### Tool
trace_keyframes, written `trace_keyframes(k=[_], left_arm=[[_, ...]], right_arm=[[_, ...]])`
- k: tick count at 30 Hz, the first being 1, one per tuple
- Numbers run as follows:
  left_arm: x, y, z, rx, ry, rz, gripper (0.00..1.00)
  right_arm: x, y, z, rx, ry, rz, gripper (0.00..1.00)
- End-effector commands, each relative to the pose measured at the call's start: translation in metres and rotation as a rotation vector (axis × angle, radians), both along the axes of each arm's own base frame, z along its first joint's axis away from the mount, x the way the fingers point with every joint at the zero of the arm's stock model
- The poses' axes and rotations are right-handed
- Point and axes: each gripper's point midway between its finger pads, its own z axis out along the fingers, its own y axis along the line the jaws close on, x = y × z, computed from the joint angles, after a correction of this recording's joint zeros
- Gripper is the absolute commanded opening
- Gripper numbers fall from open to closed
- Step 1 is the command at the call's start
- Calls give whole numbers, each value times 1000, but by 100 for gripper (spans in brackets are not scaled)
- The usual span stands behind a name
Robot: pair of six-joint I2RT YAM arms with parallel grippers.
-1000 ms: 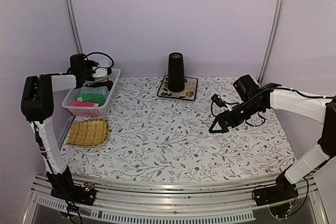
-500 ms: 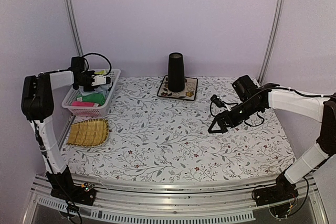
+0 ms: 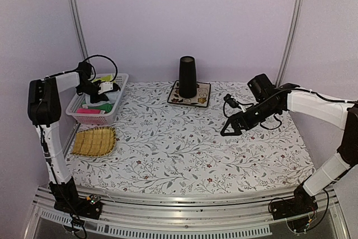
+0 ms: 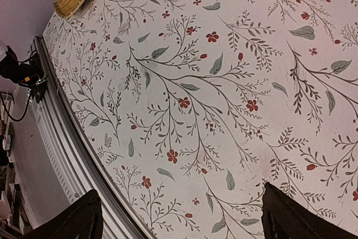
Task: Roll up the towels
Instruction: Place the towel in the bin.
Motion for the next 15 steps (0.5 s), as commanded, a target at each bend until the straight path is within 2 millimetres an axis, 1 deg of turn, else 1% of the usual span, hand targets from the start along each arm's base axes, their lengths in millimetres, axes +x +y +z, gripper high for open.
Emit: trace_keyframes(k=[1,2,3,4,6,7,8,11,12,13,15], left_arm=[[-17,-5,-17,-96,144,37,8],[-18,-6,-16,-109,160,42,10],[-18,-6,-15,-119,176,53,17],[-19,-6,-14,-126,195,67,26],[-21,-6,-16,-133,233,93,37],[-22,-4,-17,-136,240,110,45],[-21,-4,-18,-140,240,115,49],[-13,4,-18,-135,217,166,59],[-10,7,-17,-126,202,178,87],[-6,10,-16,-117,183,195,95],[0,15,-10,-100,150,214,97]], right_arm=[[-1,5,4,3,12,4,99],[-2,5,4,2,15,4,99],[-3,6,2,1,20,6,99],[-4,7,2,1,25,5,99],[-6,10,3,7,30,11,99],[-7,12,4,8,34,14,99],[-7,14,6,10,32,16,99],[-6,19,8,10,31,21,99],[-7,21,7,11,35,26,99],[-8,22,5,10,43,28,99],[-9,25,0,6,57,37,99]])
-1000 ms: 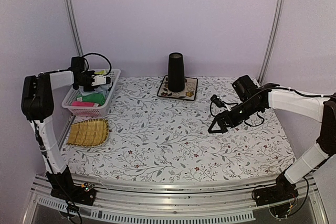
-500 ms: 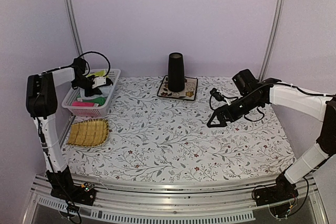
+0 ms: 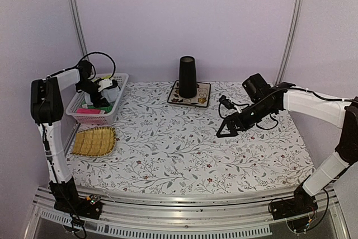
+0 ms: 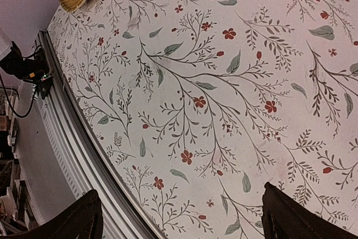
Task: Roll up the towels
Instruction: Place the towel in the bin, then adjust the towel in the bin.
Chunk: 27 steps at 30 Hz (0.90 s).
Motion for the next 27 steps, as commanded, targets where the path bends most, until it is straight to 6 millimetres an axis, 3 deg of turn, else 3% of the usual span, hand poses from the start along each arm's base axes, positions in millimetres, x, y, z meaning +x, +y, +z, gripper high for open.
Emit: trace_keyframes(k=[1,13,23,27], left_arm=[[7,17,0,30,-10,91,97],[18,42,40,209,-182,191,97],[6,50,45,249,-181,232,97],[7,64,33,326,-179,268,97]], right_arm=[[-2,11,-3,6,34,16,99],[5,31,4,32,25,54,99],[8,37,2,34,17,73,99],[10,40,3,40,14,82,99]])
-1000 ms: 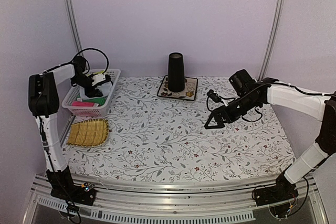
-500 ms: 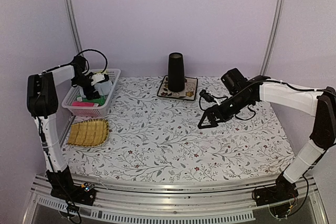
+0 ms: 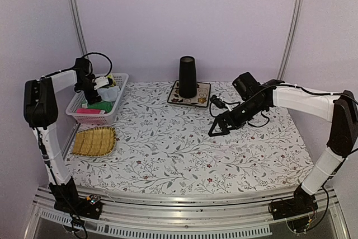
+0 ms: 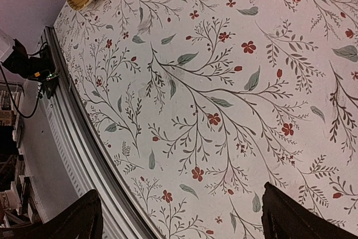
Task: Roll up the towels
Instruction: Adjust the towel in the bin.
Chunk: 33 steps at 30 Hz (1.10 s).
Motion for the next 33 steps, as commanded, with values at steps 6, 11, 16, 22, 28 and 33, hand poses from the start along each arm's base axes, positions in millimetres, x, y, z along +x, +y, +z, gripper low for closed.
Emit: trace_keyframes(k=[6,11,16,22,28,33], left_arm=[[18,25,34,167,-211,115,97],[24,18,47,175,-271,118,97],[20,14,72,138,-318,170,97],[-8,-5,53,40,-204,227,97],[-47,-42,102,-237,-249,384,97],[-96,-110,134,-524,-237,428,97]], right_arm=[[4,15,6,37,-13,41,99],[4,16,7,41,-18,40,99],[6,16,11,46,-36,35,99],[16,-2,7,-75,-81,-26,99],[39,-30,48,-73,-245,-227,99],[43,-79,111,-13,-492,-506,99]])
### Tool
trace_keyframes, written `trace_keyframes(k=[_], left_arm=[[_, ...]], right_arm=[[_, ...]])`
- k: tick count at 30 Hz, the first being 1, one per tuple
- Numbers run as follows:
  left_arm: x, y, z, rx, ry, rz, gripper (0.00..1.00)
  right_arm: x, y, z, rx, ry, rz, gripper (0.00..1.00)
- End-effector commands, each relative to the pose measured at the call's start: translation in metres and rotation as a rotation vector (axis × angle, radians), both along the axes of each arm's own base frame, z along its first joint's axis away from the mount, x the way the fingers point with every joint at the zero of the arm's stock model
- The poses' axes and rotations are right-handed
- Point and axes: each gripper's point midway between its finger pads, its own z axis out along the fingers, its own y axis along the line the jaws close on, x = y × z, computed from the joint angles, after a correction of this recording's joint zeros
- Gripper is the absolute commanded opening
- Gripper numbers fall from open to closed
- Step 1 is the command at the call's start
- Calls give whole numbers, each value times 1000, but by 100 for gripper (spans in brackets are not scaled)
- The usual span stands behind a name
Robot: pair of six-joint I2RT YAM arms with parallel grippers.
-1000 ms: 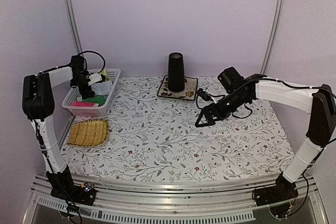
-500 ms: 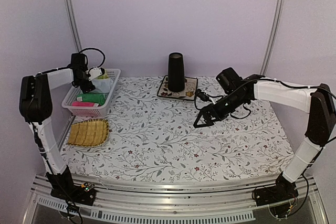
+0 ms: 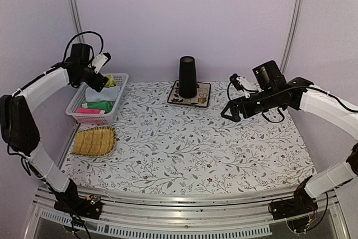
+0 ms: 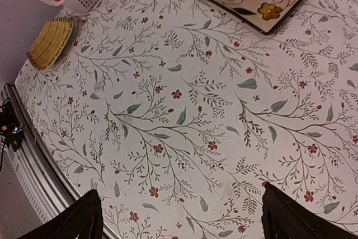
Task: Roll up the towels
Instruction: Adjust the towel in the bin, then reset both arms
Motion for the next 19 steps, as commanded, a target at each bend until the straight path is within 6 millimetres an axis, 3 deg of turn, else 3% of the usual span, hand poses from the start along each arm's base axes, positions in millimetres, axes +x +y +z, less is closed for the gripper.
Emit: trace_keyframes(k=[1,4,7,10,13,19], left_arm=[[-57,-64,17,-299,-3,41,97],[-98,-88,8,-410,-18,43,97],[-137,-91,-1,-571,-62,43,97],[-169,-84,4,-660,-139,29,97],[-186,-78,0,-685,-172,29,97],[-197,-77,-4,-694,-177,16,97]], right_arm=[[11,-55,65,49,-284,-299,99],[1,-101,73,17,-379,-474,99],[-20,-133,70,15,-432,-560,99],[-39,-154,68,31,-444,-615,99],[-51,-169,75,62,-474,-672,99],[-55,-177,82,53,-523,-676,99]])
